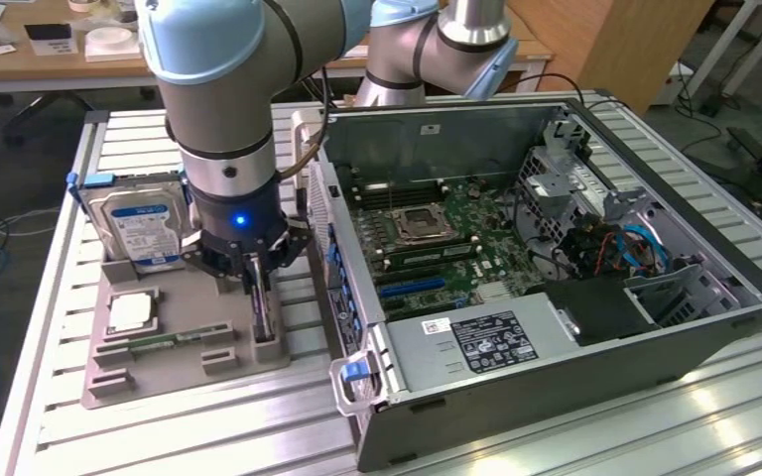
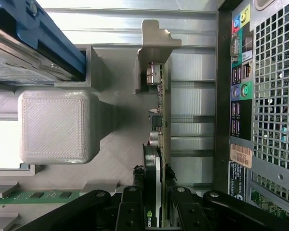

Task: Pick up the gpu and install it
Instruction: 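Pick up the gpu and move the gpu toward the slot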

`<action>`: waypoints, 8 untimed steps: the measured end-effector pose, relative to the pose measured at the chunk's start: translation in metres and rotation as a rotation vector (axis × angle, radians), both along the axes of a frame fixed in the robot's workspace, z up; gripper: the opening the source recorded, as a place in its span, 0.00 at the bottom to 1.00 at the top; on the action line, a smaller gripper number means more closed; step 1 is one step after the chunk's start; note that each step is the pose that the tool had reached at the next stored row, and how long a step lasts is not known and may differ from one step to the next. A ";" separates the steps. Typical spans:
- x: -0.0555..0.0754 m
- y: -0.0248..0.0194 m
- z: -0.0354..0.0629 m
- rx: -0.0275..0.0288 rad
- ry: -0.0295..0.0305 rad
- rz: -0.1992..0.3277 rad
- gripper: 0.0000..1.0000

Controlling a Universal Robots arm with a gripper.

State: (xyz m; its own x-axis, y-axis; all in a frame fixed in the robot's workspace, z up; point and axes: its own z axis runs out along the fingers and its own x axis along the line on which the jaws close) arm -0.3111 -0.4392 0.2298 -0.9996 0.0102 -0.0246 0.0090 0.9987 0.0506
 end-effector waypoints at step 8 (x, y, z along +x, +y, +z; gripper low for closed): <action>0.000 0.0000 0.0166 -0.0002 0.0002 0.000 0.27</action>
